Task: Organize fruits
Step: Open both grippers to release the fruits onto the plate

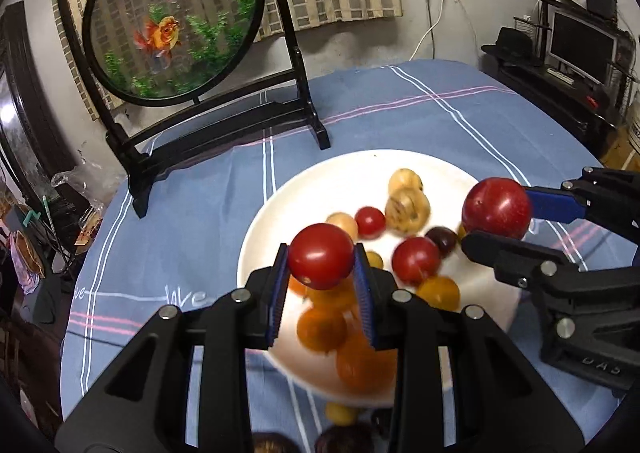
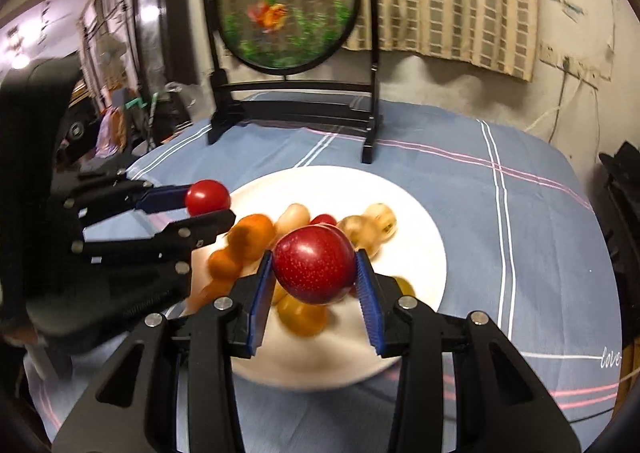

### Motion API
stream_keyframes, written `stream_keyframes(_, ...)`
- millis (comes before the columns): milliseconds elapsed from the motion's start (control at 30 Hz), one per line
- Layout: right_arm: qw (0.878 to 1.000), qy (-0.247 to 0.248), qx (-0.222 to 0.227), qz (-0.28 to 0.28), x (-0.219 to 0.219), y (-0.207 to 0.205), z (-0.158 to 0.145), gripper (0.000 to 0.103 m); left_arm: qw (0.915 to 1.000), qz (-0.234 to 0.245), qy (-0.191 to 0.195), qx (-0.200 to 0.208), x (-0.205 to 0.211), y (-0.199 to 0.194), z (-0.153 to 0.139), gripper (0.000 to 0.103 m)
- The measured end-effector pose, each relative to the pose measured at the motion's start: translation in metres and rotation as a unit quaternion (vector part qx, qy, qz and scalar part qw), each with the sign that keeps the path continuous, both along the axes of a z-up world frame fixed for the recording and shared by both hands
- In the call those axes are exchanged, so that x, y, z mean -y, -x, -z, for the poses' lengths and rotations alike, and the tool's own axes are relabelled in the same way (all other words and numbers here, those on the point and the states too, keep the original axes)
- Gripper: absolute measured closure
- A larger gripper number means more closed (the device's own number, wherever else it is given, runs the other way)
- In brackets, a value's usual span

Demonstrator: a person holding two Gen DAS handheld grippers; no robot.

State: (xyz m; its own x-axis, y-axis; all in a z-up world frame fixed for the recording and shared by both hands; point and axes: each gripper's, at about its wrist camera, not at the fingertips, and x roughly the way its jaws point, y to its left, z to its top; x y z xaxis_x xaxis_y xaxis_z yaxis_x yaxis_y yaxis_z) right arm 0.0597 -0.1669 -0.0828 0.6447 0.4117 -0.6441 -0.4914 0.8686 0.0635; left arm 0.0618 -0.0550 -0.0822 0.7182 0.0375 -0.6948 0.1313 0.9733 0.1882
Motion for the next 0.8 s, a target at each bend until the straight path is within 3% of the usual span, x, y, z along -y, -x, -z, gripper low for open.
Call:
stream_keyframes(533, 0.999, -0.005, -0.048, 0.025, -0.010, -0.059, 0.020, 0.062, 0.9998, -0.012, 0.002, -0.017, -0.006, -0.042, 0.022, 0.070)
stream_keyframes(633, 0.998, 0.000, -0.053, 0.031, -0.011, -0.063, 0.022, 0.061, 0.9998, -0.017, -0.003, -0.012, -0.007, -0.043, 0.023, 0.061)
stream_keyframes(667, 0.998, -0.006, -0.051, 0.031, -0.010, -0.063, 0.021, 0.056, 0.9998, -0.018, -0.003, -0.010, -0.009, -0.043, 0.023, 0.054)
stream_keyframes(700, 0.998, -0.016, -0.051, 0.031, -0.008, -0.062, 0.020, 0.046, 0.9998, -0.017, 0.001, -0.008, -0.010, -0.043, 0.023, 0.043)
stream_keyframes(733, 0.998, -0.029, -0.042, 0.036, -0.006, -0.060, 0.016, 0.032, 0.9999, -0.016, 0.002, -0.004, -0.011, -0.042, 0.022, 0.038)
stream_keyframes(800, 0.998, -0.034, -0.034, 0.027, -0.007, -0.057, 0.011, 0.032, 0.9999, -0.016, 0.000, 0.003, -0.011, -0.041, 0.021, 0.036)
